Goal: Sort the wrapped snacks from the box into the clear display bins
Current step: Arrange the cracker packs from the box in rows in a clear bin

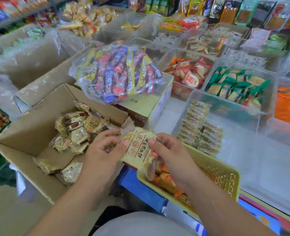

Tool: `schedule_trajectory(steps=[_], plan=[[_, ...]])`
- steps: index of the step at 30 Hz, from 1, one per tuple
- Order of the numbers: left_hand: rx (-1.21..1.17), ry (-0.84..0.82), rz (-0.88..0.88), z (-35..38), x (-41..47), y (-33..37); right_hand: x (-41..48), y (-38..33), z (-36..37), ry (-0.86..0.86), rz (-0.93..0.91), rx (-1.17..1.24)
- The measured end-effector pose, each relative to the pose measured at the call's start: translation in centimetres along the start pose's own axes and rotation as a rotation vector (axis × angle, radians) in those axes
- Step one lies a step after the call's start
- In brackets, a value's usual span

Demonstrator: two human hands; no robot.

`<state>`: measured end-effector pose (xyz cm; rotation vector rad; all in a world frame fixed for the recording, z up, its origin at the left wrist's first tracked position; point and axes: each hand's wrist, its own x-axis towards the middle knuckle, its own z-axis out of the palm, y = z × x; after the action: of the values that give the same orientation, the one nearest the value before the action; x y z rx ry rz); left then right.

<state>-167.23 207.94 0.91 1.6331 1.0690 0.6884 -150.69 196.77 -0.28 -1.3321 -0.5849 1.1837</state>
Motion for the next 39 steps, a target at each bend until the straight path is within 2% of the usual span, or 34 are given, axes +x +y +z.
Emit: schedule_trajectory(steps=[3, 8, 11, 13, 16, 18, 20, 21, 24, 26, 28, 32, 34, 36, 39], plan=[[-0.083, -0.096, -0.053, 3.4, 0.3, -0.3, 0.2, 0.9, -2.4, 0.067, 0.075, 0.076], [0.081, -0.356, -0.212, 8.0, 0.6, -2.4, -0.9, 3.7, -7.9, 0.155, 0.248, 0.071], [0.144, -0.449, -0.294, 9.3, 0.7, -2.9, -1.8, 5.5, -10.1, 0.180, 0.270, 0.067], [0.152, -0.448, -0.321, 9.9, 1.1, -2.7, -2.3, 6.1, -11.1, 0.226, 0.242, 0.038], [0.065, -0.404, -0.374, 10.3, 2.1, -1.9, -2.8, 6.1, -12.0, 0.159, 0.101, -0.140], [-0.045, -0.378, -0.454, 10.5, 3.1, -1.0, -2.8, 5.3, -12.1, 0.082, -0.069, -0.453], [-0.136, -0.383, -0.502, 10.7, 4.2, -0.2, -2.0, 4.3, -11.9, 0.120, -0.312, -0.853], [-0.152, -0.407, -0.493, 10.8, 4.7, 0.1, -1.5, 3.7, -11.9, 0.156, -0.400, -0.977], [-0.201, -0.454, -0.479, 11.0, 6.2, 0.4, 0.4, 1.9, -11.9, 0.232, -0.597, -1.016], [-0.276, -0.387, -0.486, 10.8, 7.2, 0.3, 1.3, 1.1, -12.1, 0.272, -0.634, -0.971], [-0.226, -0.278, -0.428, 10.2, 7.7, -0.1, 1.7, 0.9, -12.4, 0.345, -0.581, -0.902], [0.025, -0.136, -0.161, 8.6, 7.2, -1.2, 1.4, 1.7, -13.4, 0.459, -0.389, -0.733], [0.074, -0.149, -0.091, 8.3, 6.8, -1.8, 1.0, 2.4, -14.0, 0.523, -0.300, -0.693], [0.078, -0.189, -0.092, 8.5, 6.7, -2.2, 0.5, 3.2, -14.7, 0.600, -0.221, -0.664], [0.062, -0.262, -0.074, 10.1, 7.0, -1.9, 0.0, 3.8, -16.1, 0.676, -0.086, -0.491]])
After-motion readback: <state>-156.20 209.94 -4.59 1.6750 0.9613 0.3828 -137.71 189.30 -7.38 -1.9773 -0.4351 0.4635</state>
